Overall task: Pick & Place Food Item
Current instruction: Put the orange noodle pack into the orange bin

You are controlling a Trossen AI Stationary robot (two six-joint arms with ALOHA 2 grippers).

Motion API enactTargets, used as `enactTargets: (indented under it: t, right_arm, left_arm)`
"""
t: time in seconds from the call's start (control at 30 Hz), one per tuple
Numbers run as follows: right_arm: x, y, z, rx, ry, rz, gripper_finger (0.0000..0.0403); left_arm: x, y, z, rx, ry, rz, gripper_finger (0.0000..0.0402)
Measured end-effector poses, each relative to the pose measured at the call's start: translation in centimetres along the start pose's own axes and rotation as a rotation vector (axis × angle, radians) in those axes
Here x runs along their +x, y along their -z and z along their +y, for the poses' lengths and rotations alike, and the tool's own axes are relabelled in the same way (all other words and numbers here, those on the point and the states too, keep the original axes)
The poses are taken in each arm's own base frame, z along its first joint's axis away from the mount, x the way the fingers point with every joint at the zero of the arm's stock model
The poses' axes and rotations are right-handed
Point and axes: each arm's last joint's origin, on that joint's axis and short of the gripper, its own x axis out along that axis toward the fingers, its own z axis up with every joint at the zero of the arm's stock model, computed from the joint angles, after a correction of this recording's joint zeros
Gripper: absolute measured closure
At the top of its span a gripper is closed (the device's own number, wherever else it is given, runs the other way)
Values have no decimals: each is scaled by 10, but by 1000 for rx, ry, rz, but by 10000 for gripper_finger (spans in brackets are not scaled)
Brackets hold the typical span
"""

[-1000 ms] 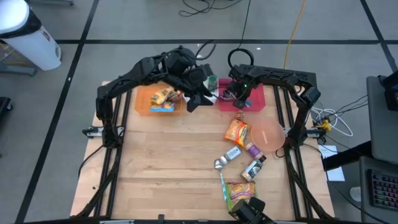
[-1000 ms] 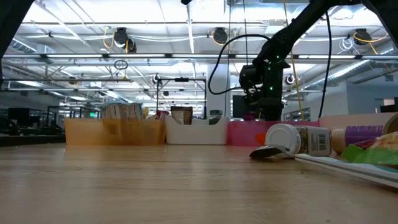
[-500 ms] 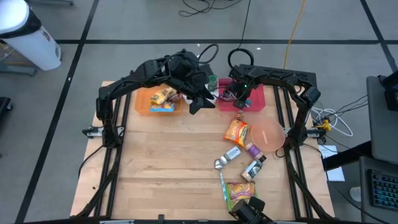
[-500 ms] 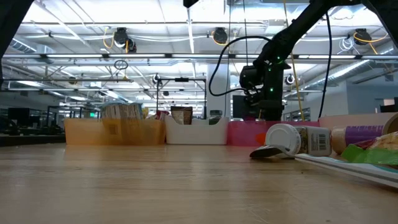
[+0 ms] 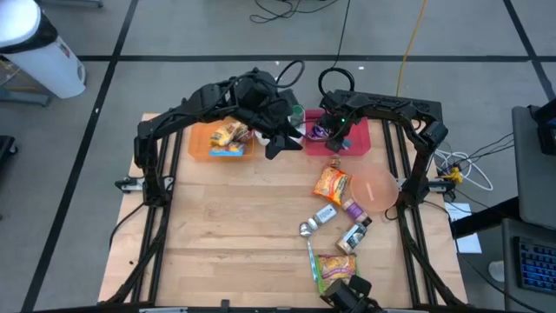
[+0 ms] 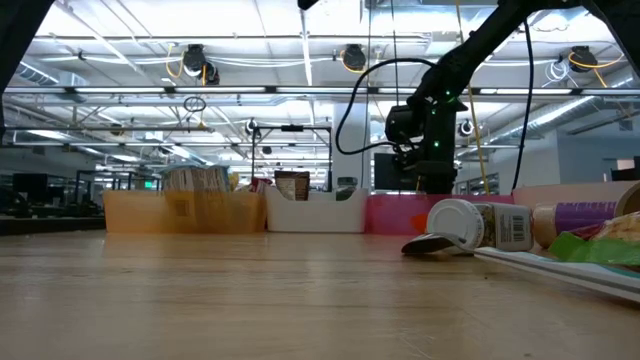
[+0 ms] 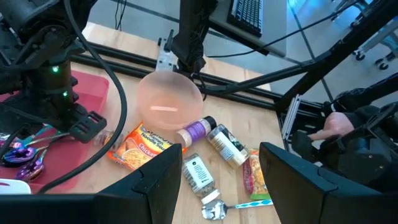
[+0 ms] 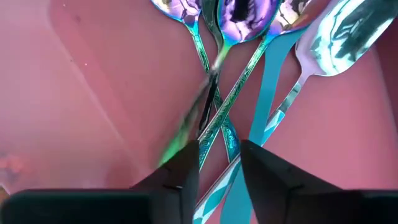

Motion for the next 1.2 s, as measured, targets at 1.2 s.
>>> enactTargets:
  t: [1.2]
  right_arm:
    - [-183, 41, 106, 75, -467, -710, 212]
  left_arm:
    - [-169, 41, -118, 152, -49, -115, 179]
